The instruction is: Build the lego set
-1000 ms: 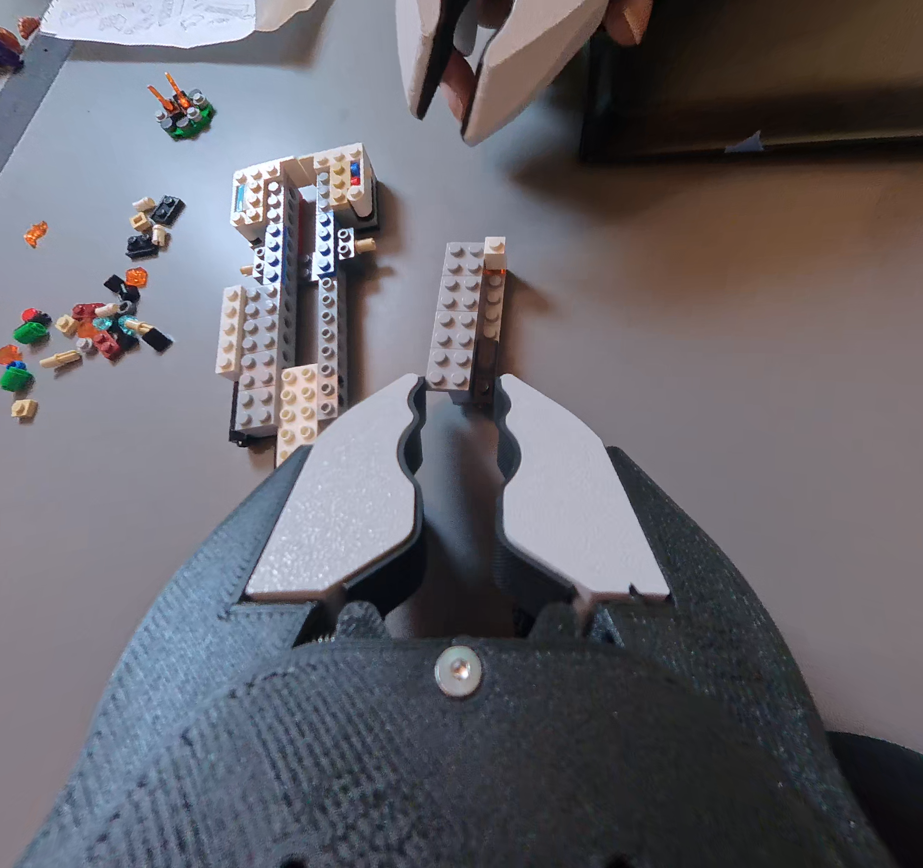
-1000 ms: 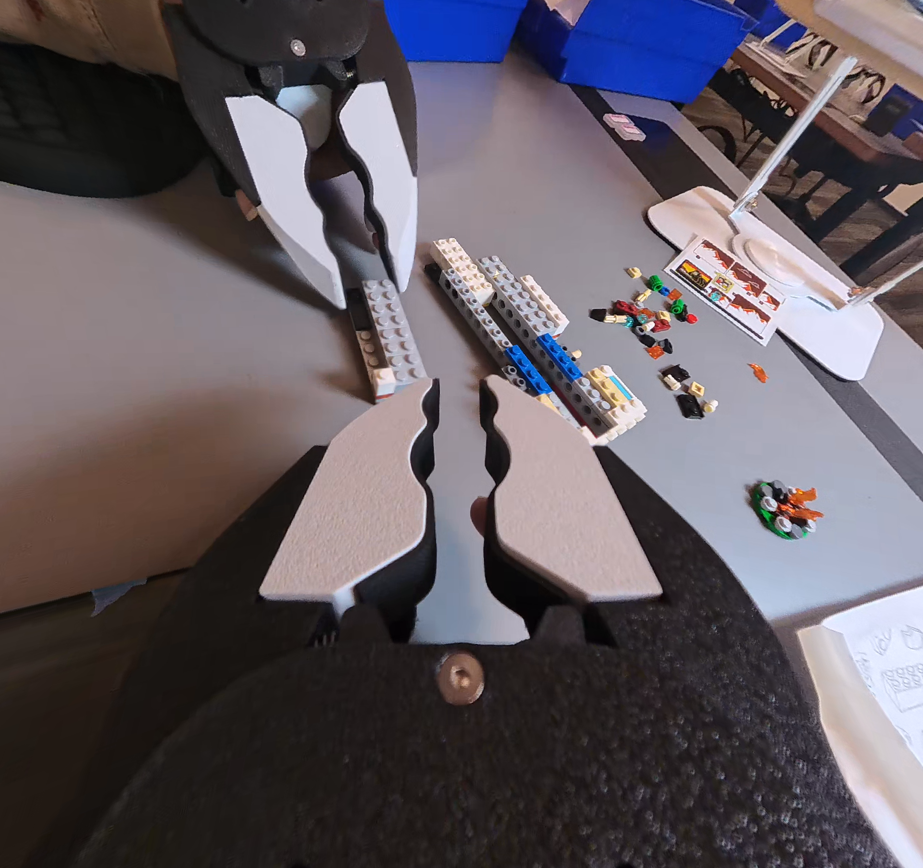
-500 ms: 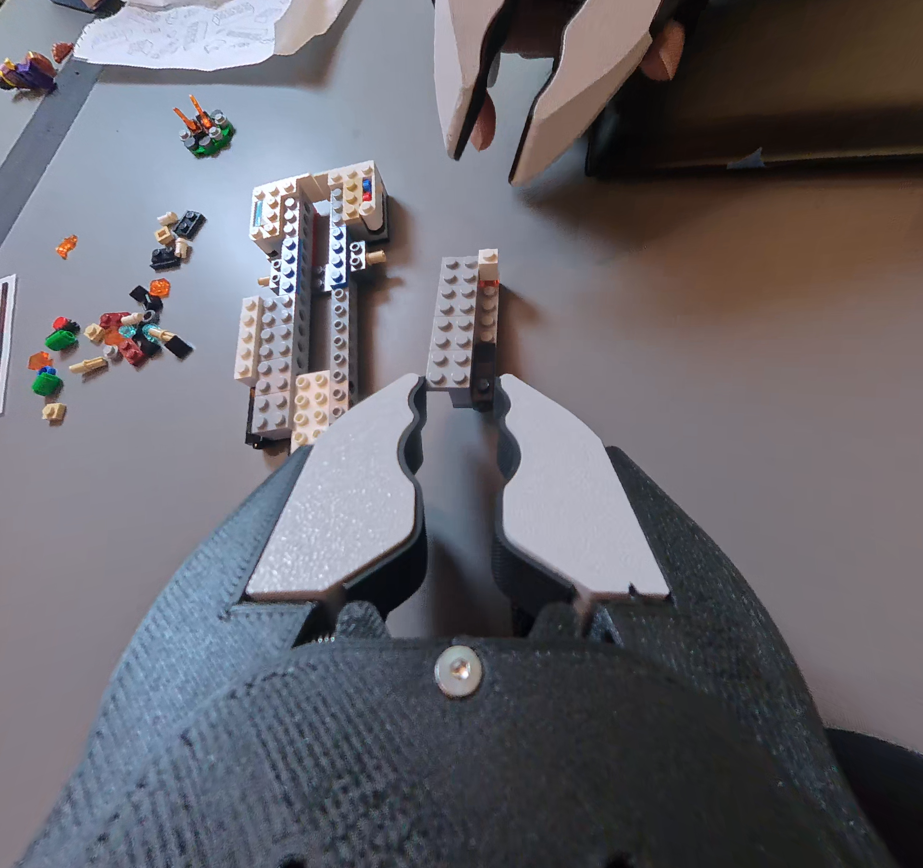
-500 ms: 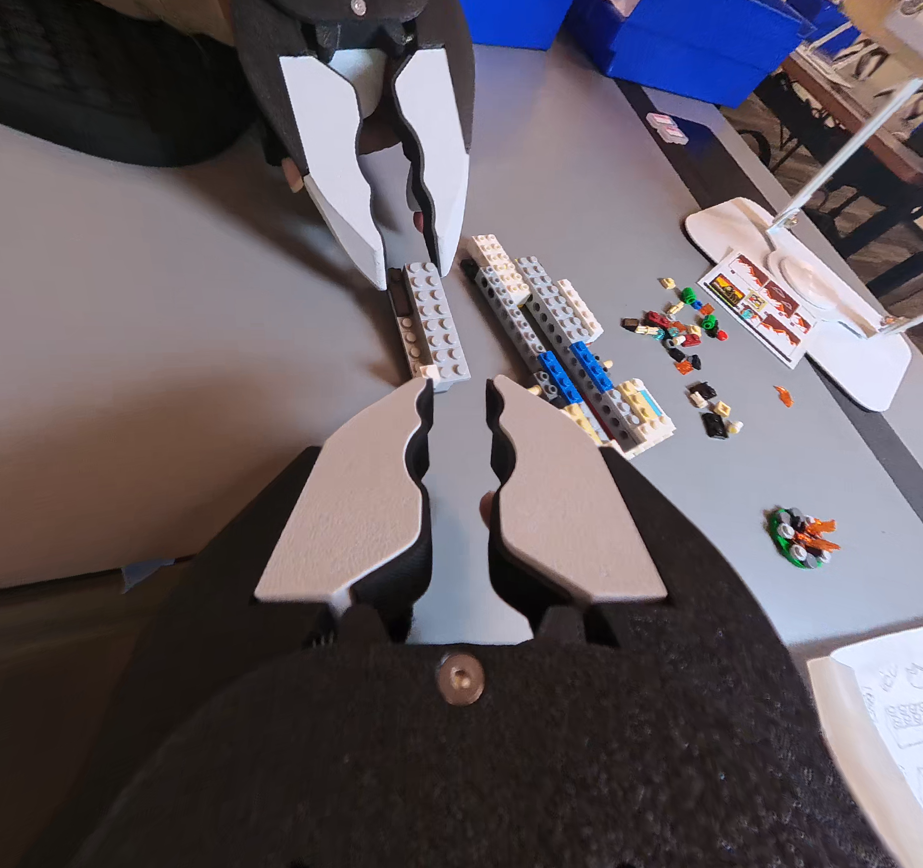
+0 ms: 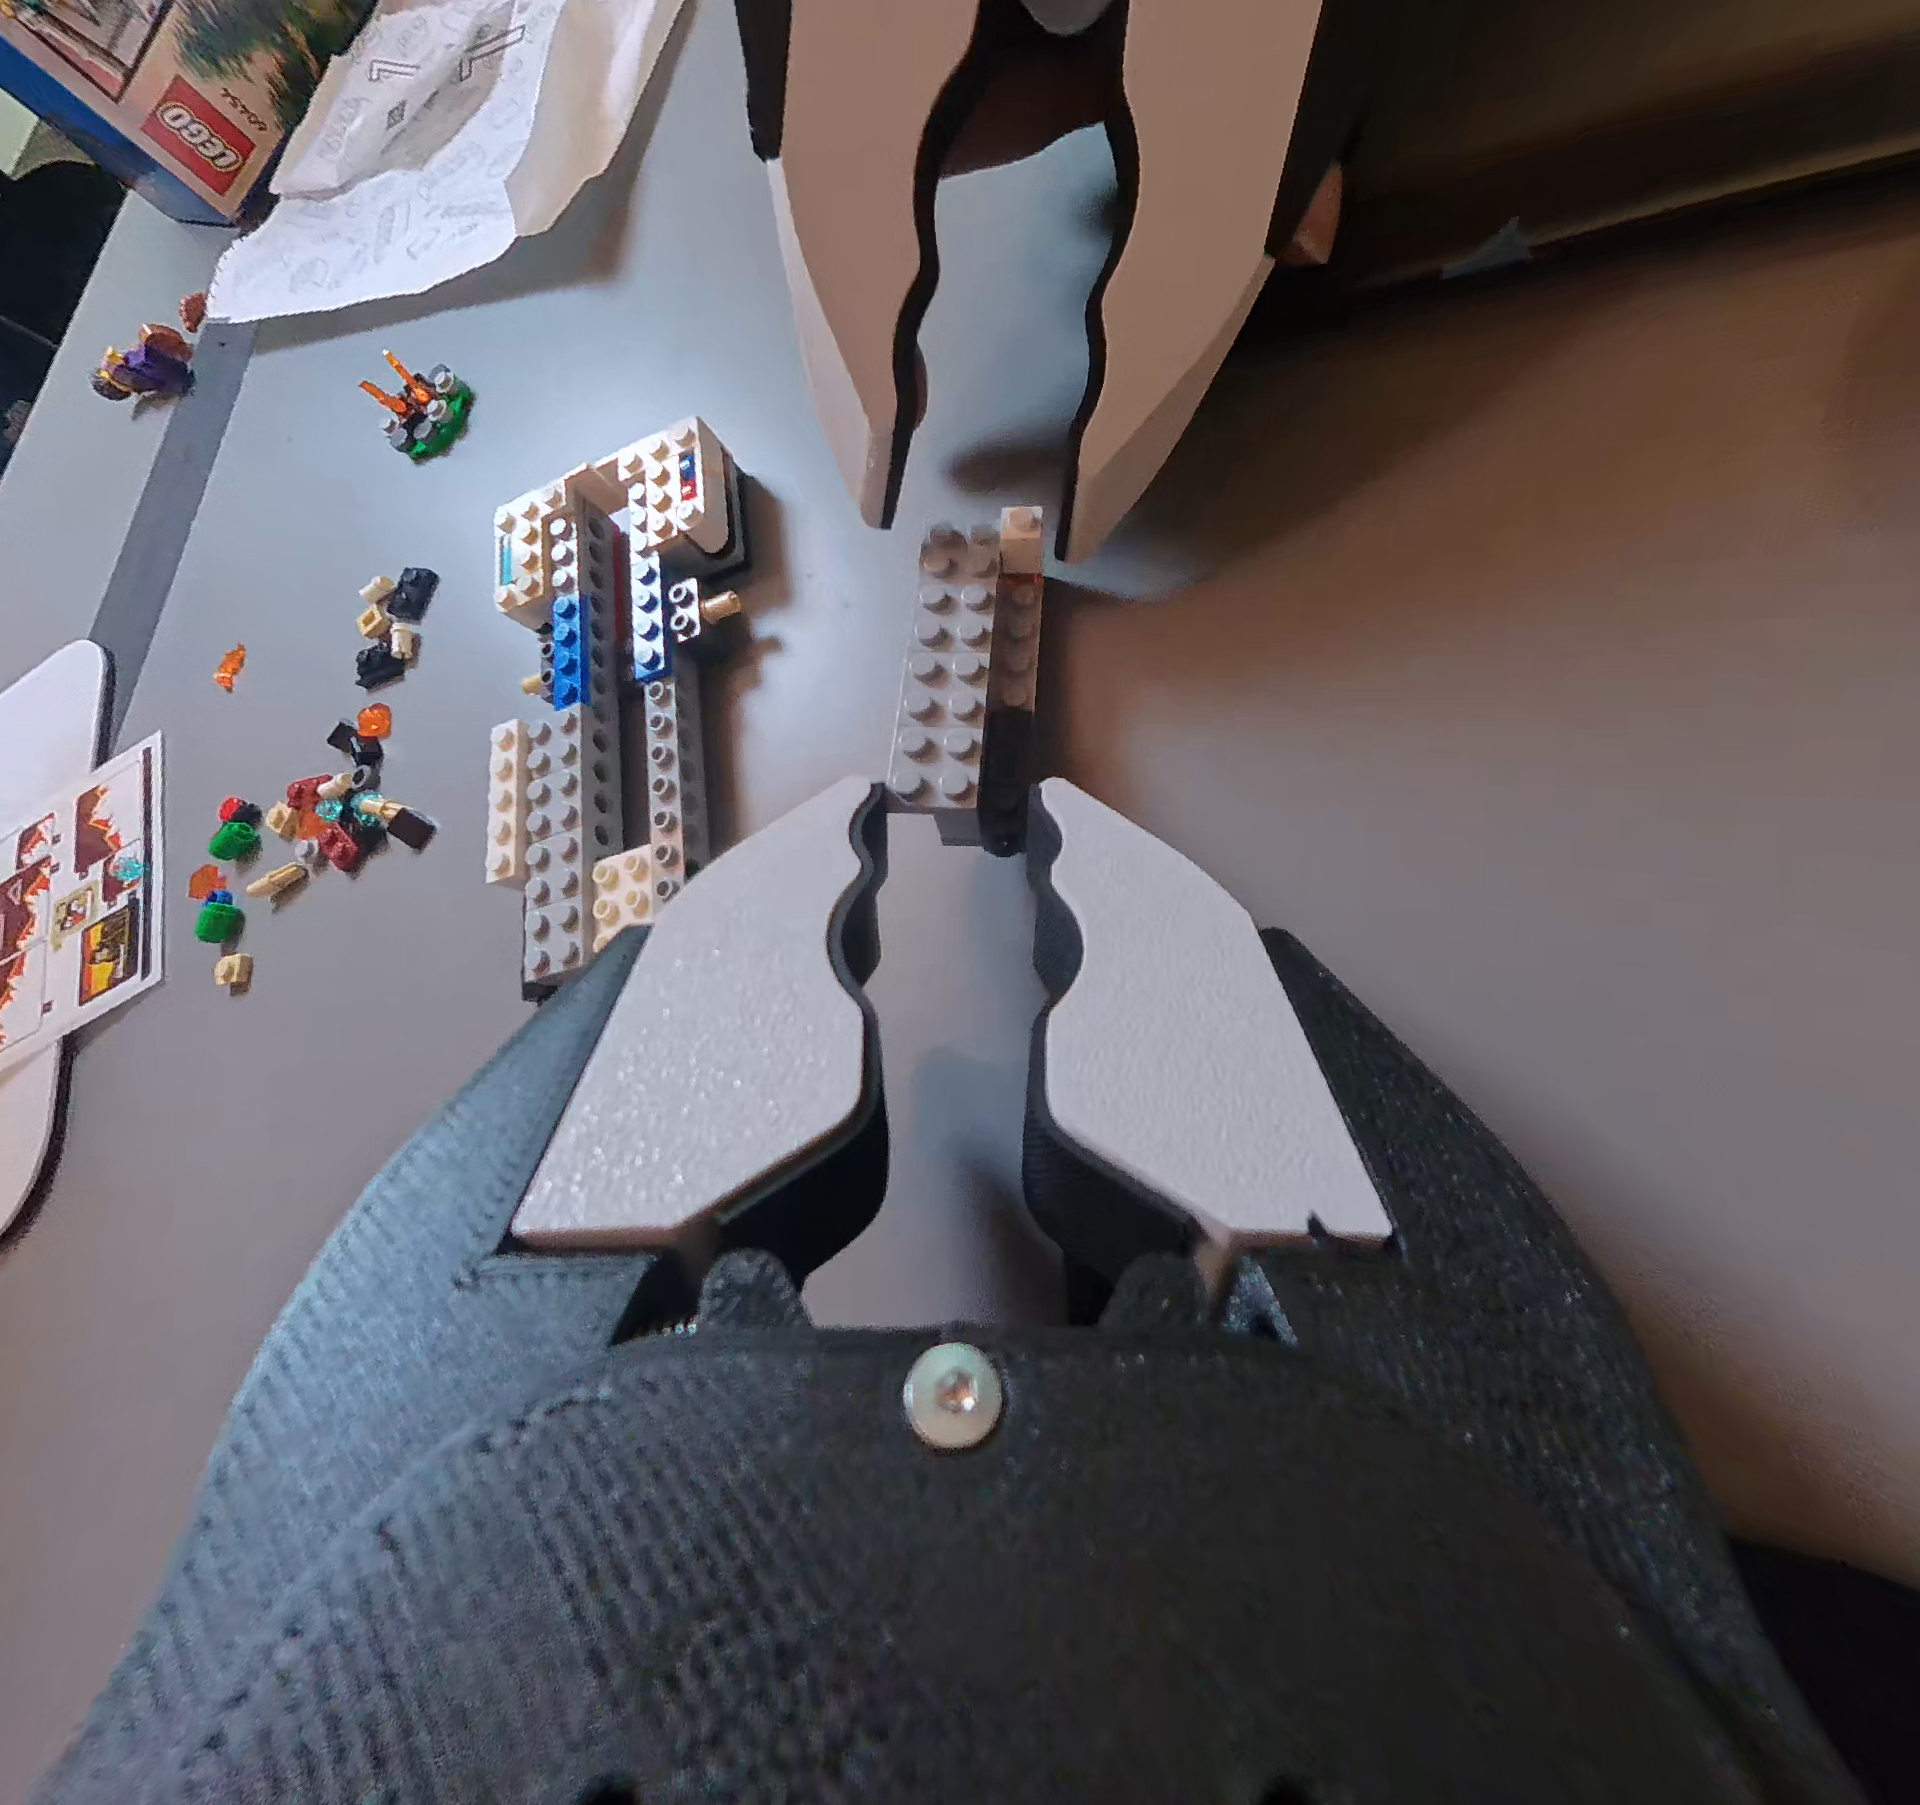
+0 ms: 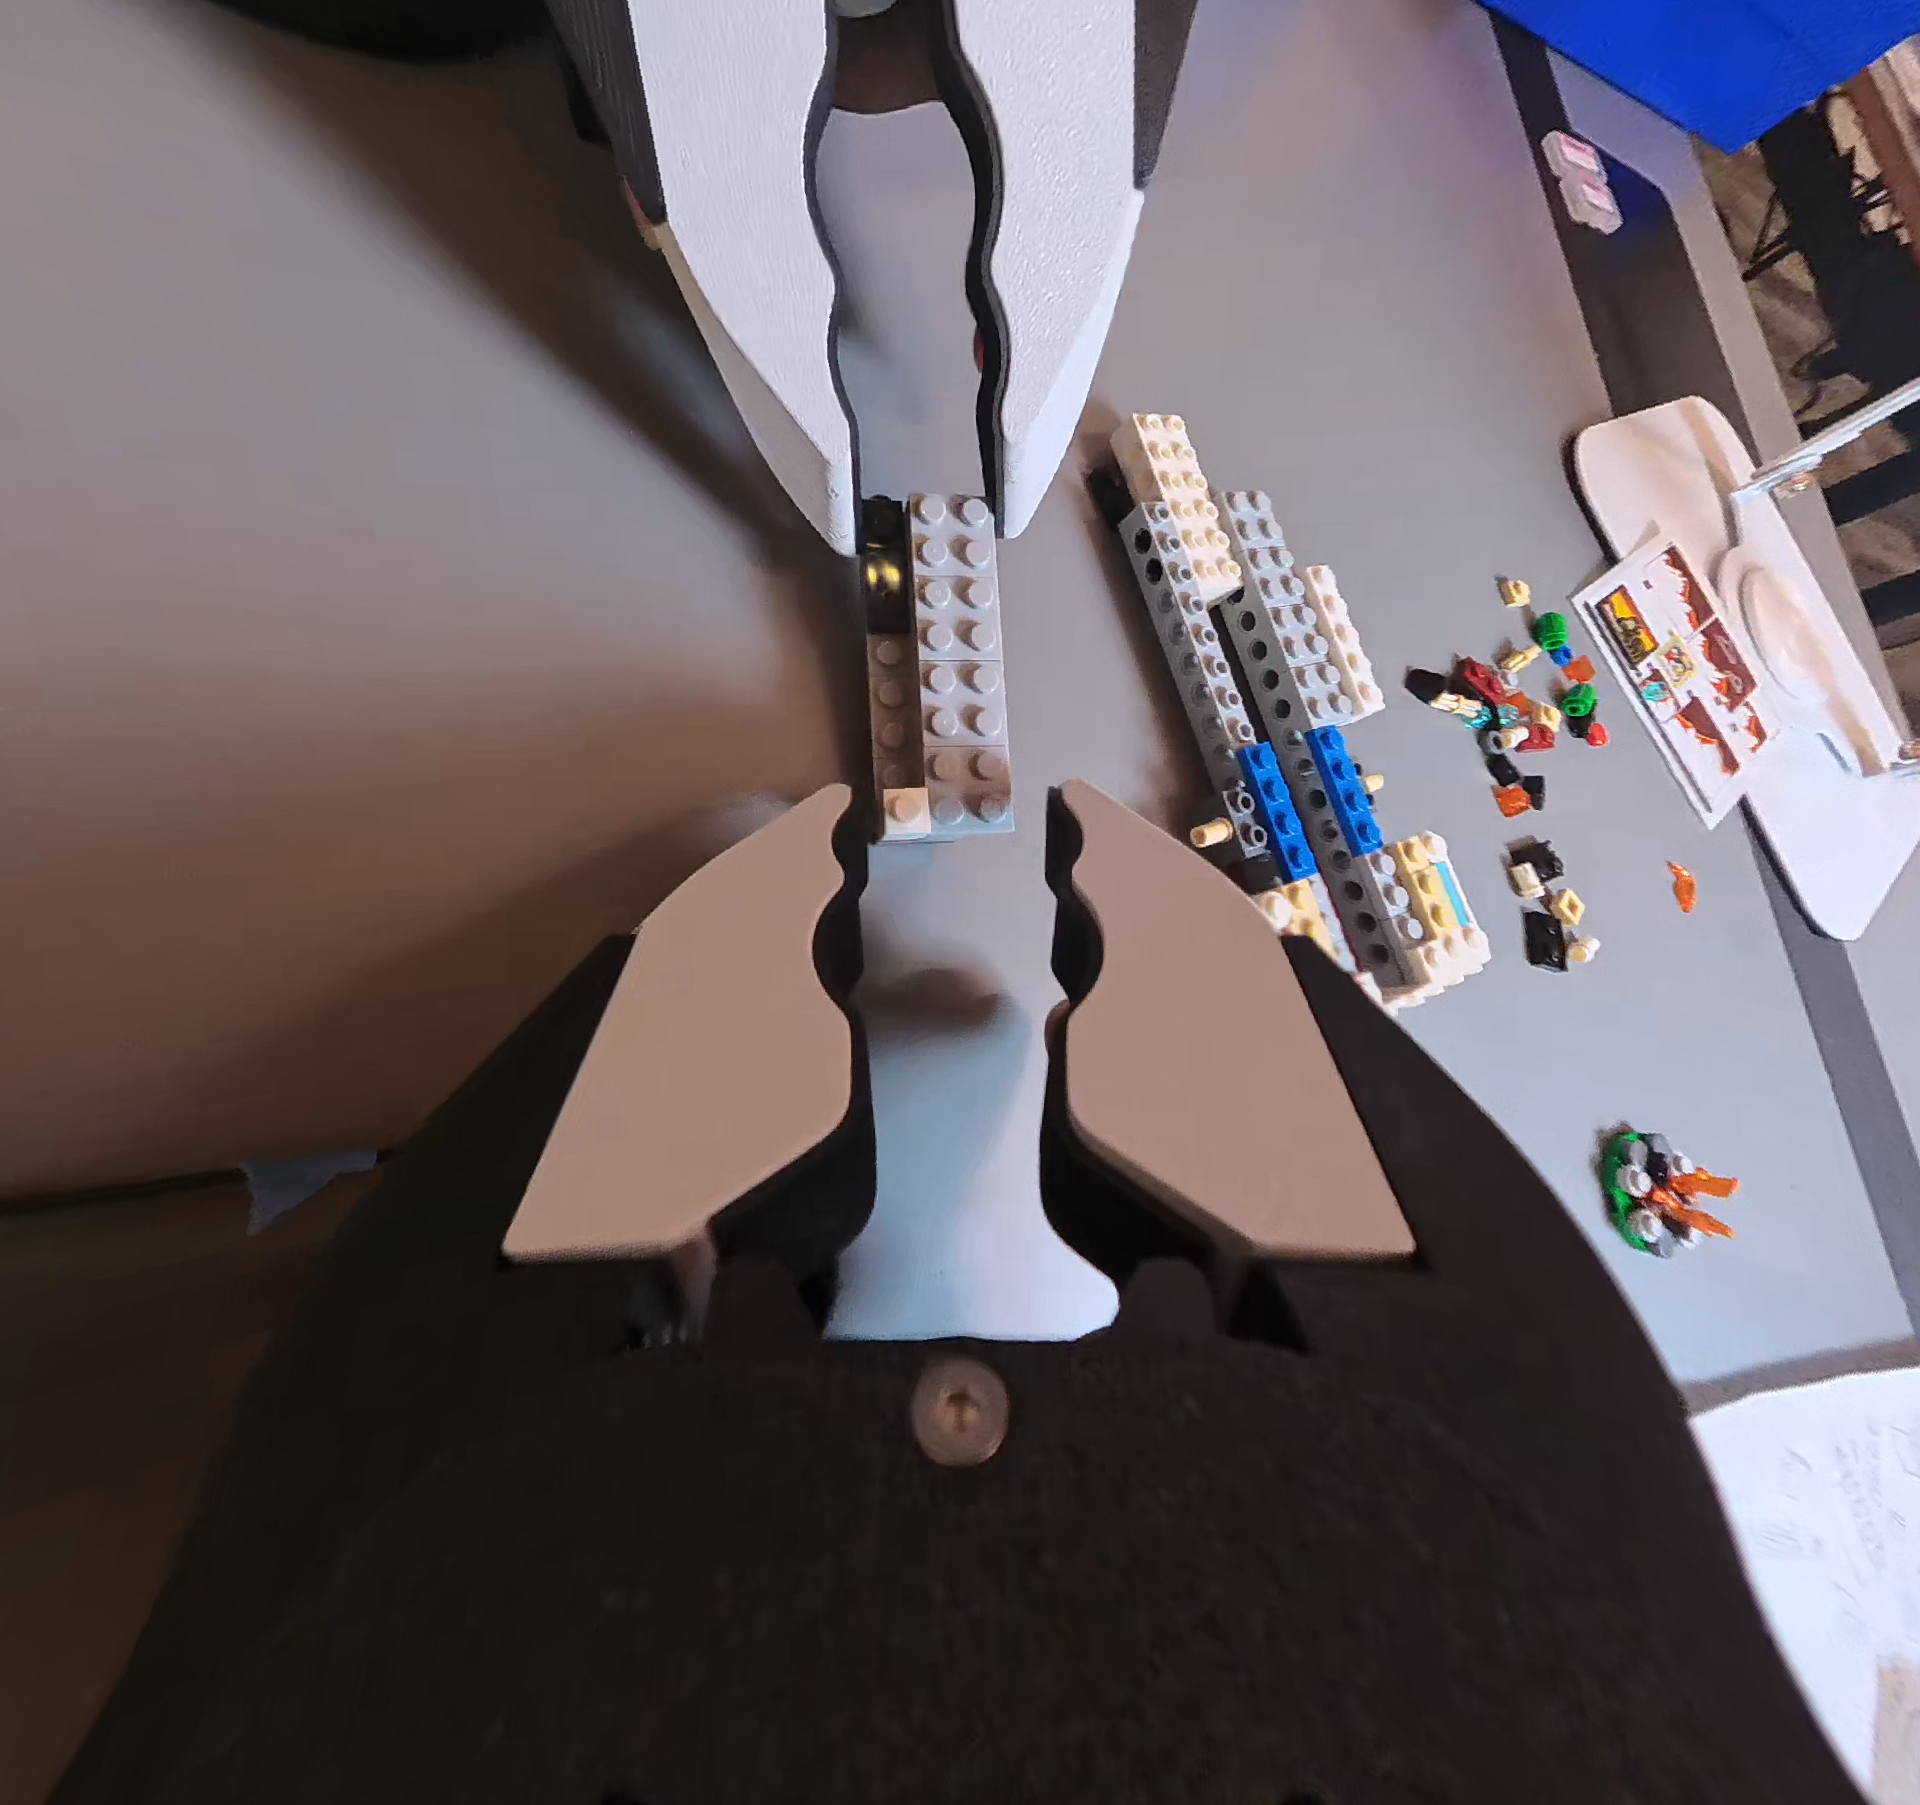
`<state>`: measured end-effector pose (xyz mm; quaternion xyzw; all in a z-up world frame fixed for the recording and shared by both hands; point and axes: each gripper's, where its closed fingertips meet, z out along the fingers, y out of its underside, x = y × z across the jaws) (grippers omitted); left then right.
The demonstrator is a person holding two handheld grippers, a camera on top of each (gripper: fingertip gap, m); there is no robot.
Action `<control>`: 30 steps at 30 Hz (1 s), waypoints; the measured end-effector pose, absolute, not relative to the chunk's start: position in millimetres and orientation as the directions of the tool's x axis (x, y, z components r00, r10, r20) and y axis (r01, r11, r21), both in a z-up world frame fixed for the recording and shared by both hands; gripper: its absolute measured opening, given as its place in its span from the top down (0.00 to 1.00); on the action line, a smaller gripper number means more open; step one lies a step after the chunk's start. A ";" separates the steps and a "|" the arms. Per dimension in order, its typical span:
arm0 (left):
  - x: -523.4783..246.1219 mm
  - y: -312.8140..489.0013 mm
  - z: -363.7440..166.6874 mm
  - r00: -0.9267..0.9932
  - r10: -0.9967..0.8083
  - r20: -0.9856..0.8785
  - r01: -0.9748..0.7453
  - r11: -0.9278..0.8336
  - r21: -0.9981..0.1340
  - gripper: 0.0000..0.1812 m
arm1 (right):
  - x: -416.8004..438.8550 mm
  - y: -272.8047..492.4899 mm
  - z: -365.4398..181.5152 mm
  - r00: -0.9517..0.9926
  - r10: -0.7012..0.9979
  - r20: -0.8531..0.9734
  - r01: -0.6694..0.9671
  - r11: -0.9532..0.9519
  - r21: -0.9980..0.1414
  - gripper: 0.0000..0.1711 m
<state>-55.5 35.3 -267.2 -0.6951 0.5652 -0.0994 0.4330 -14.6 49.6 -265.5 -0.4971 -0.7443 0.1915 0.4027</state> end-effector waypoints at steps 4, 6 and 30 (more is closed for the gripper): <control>-54.7 35.4 -266.0 0.330 -0.862 -0.384 -0.710 0.041 -0.703 0.86 | -13.5 52.5 -264.6 -0.176 0.897 0.405 0.602 0.424 -0.677 0.81; -55.1 35.7 -266.3 0.323 -0.857 -0.401 -0.718 0.053 -0.694 0.86 | -15.0 51.3 -267.5 -0.189 0.902 0.387 0.610 0.417 -0.674 0.82; -62.0 41.8 -270.4 0.391 -0.876 -0.283 -0.664 -0.056 -0.746 0.86 | -22.5 54.3 -258.6 -0.136 0.915 0.380 0.549 0.389 -0.739 0.85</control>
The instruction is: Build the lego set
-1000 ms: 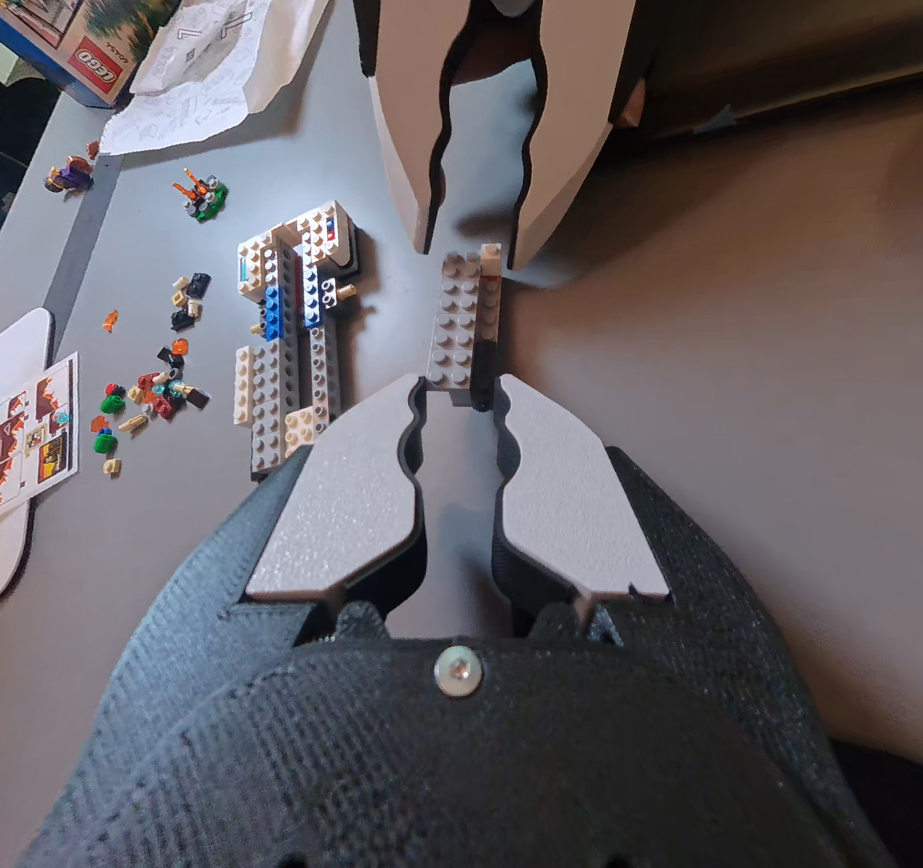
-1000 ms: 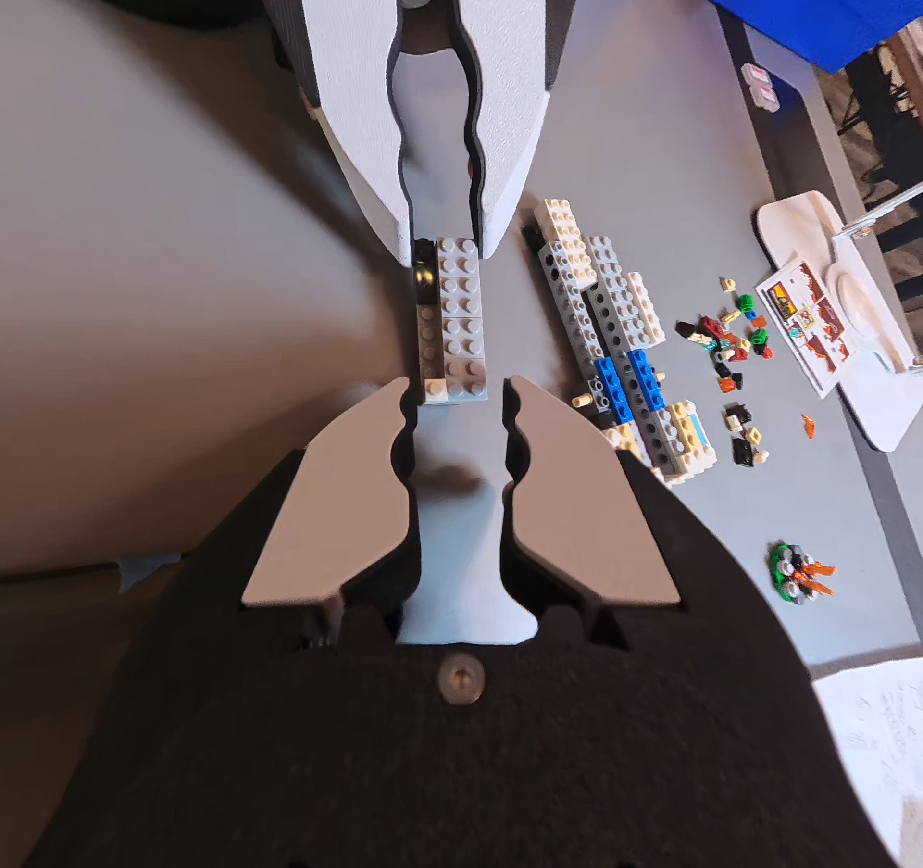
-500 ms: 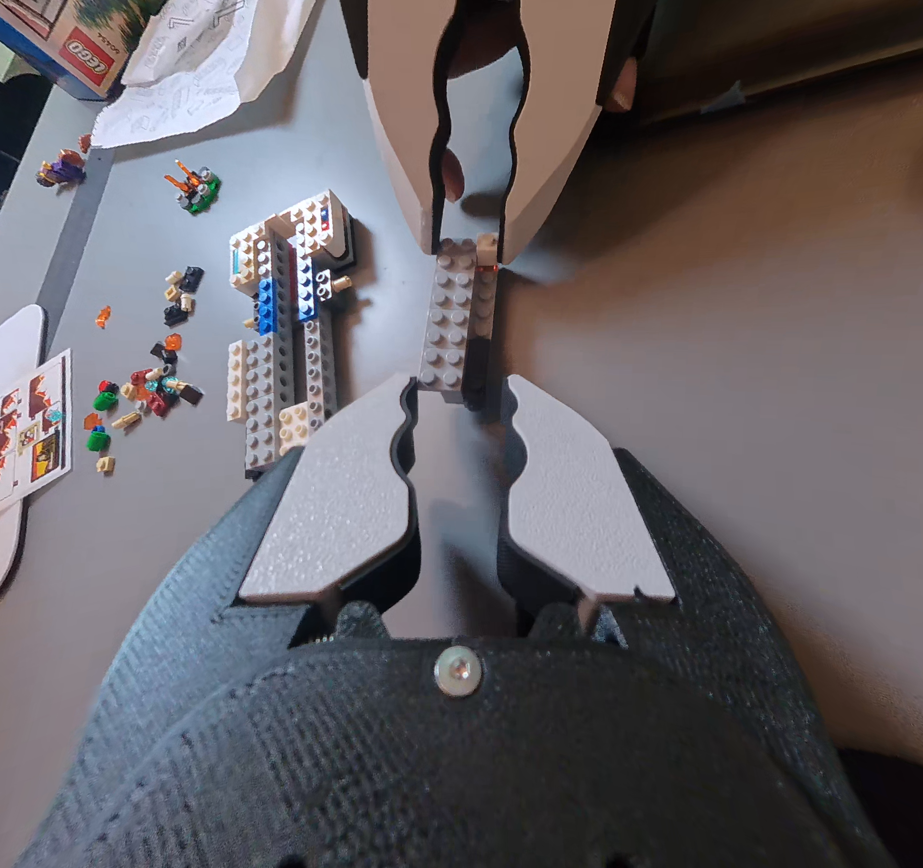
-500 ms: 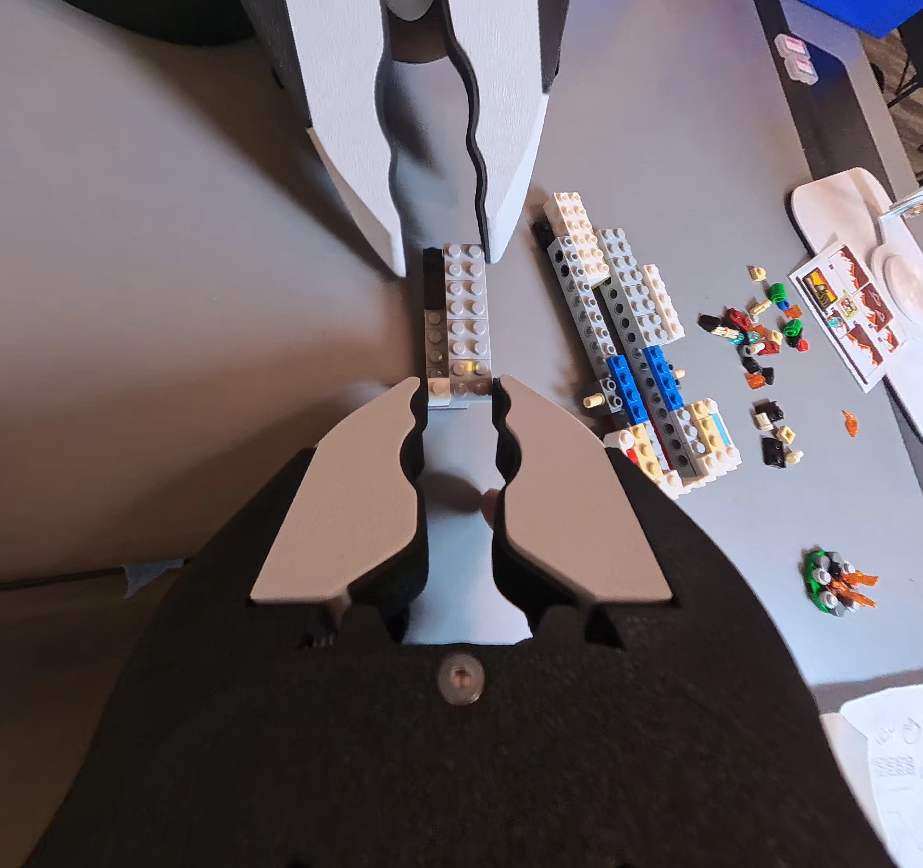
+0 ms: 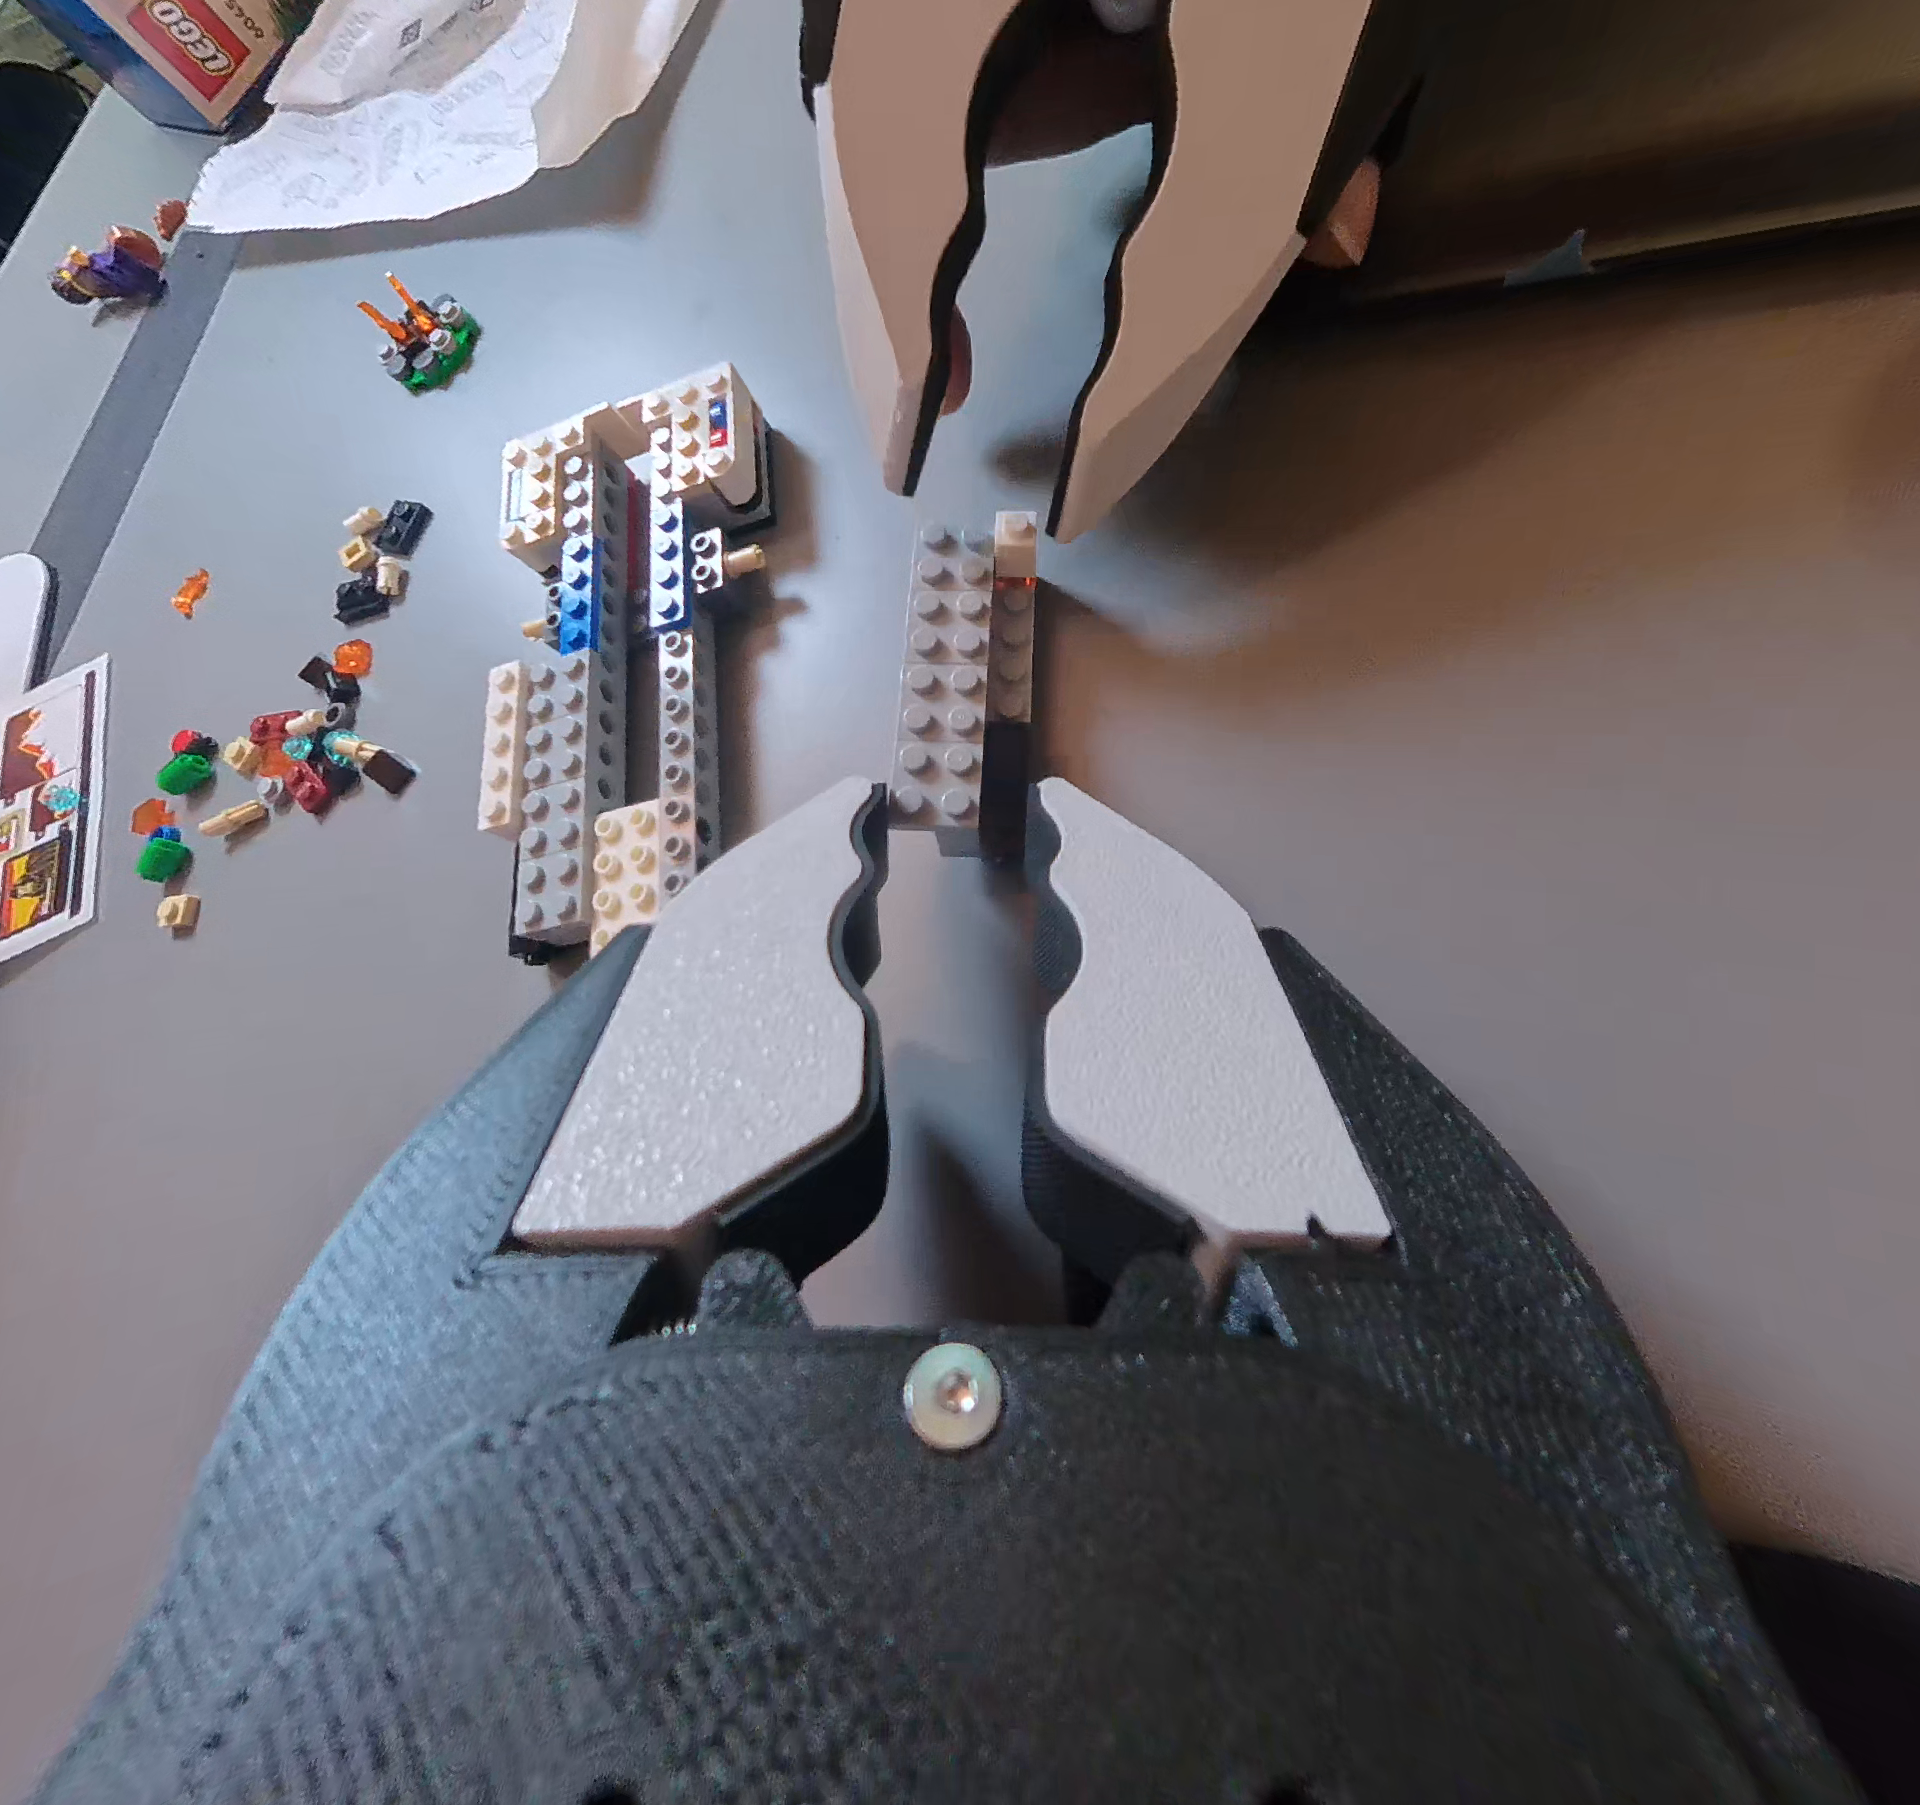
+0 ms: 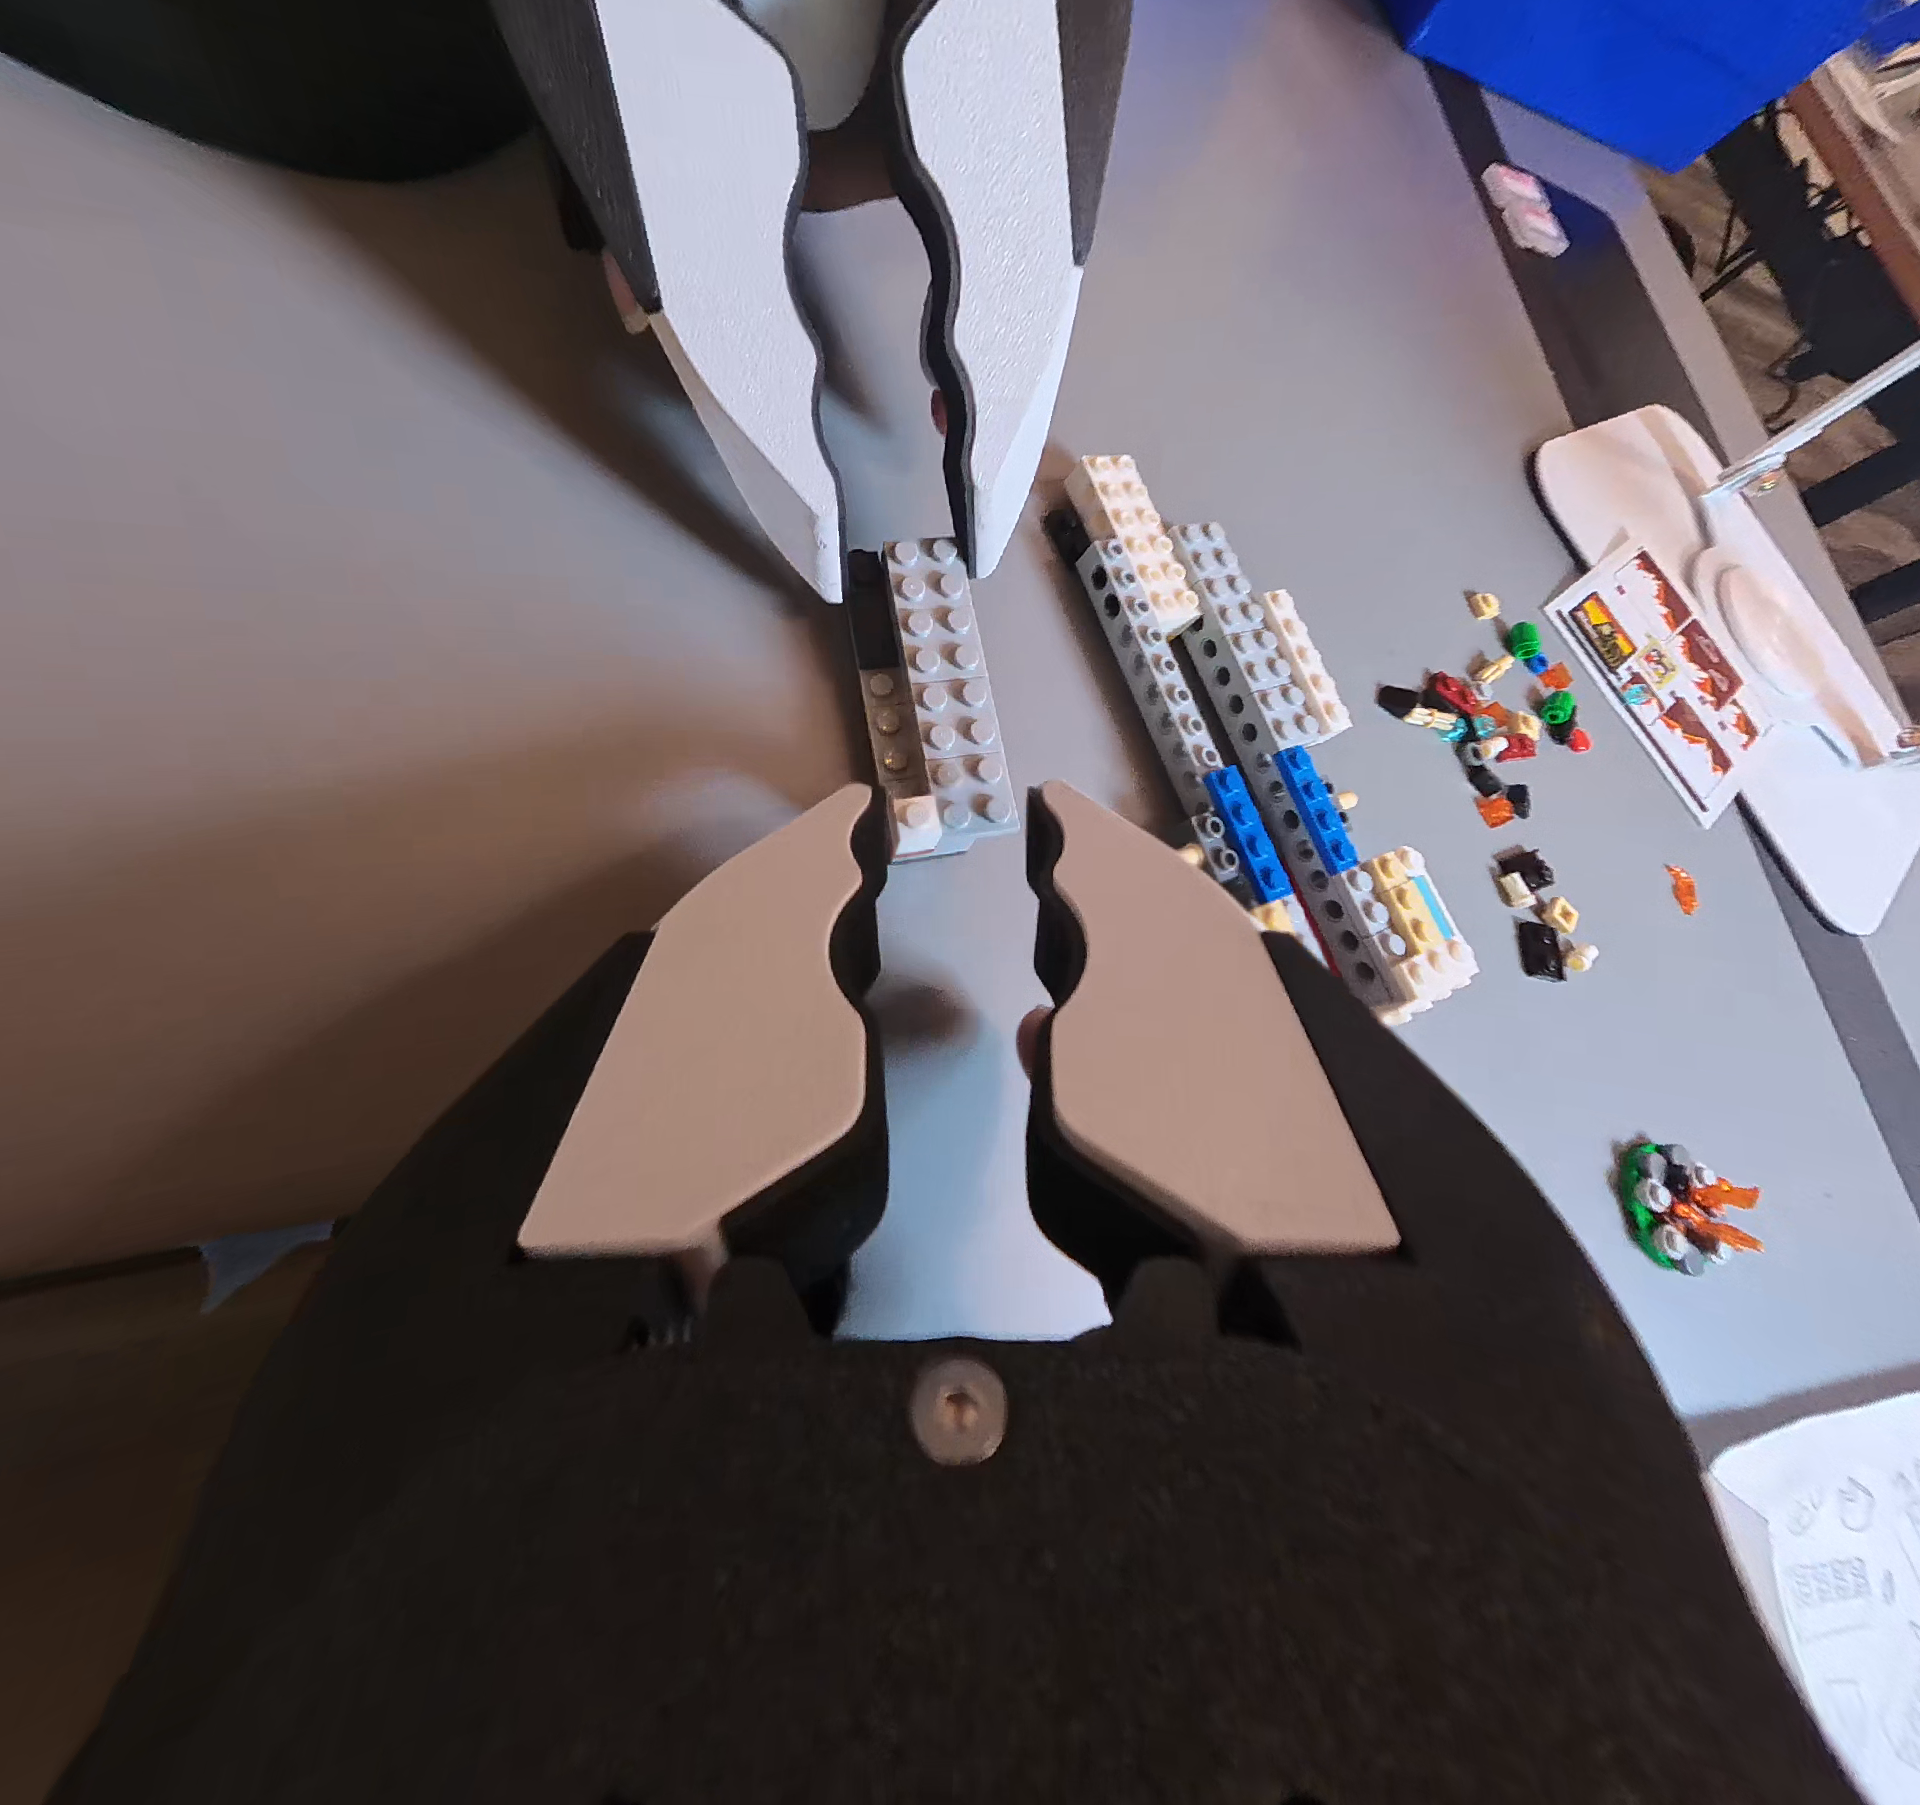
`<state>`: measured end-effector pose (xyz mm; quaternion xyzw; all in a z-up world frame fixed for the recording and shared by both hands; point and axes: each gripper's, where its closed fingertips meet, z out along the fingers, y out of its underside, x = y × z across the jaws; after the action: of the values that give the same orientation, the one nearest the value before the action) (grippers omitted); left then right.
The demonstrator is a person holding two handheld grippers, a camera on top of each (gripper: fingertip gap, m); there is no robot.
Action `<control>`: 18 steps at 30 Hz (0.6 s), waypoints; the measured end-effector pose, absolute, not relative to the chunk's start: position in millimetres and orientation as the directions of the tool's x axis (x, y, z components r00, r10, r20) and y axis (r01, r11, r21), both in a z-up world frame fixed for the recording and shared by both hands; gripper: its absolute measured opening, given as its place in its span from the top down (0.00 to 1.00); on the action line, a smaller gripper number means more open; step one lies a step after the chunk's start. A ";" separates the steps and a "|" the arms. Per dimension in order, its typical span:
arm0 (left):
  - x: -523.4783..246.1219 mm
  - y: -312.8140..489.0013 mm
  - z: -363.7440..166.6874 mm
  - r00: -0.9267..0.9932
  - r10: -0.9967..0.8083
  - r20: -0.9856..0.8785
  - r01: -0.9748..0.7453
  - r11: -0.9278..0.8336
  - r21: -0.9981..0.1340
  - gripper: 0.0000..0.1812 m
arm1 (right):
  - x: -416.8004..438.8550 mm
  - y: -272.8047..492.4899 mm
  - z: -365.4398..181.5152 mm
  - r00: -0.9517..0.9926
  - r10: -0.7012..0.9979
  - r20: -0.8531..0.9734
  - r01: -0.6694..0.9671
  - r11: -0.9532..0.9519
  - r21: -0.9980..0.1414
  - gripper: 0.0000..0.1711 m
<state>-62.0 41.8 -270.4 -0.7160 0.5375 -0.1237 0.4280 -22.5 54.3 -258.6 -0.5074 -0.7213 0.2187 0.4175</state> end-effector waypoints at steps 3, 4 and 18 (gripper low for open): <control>-64.1 43.6 -270.4 0.410 -0.875 -0.259 -0.651 -0.081 -0.755 0.86 | -22.8 56.1 -256.1 -0.120 0.908 0.401 0.540 0.398 -0.741 0.84; -65.2 44.7 -270.5 0.418 -0.873 -0.251 -0.647 -0.092 -0.756 0.86 | -22.8 56.3 -256.0 -0.117 0.904 0.411 0.539 0.405 -0.739 0.83; -79.1 60.8 -251.6 0.575 -0.815 -0.065 -0.459 -0.256 -0.851 0.87 | -28.3 68.1 -250.8 -0.032 0.839 0.543 0.532 0.474 -0.701 0.80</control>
<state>-79.1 60.8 -251.6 -0.7670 0.4153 -0.1994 0.4466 -28.3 68.1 -250.8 -0.4888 -0.7013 0.1549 0.4952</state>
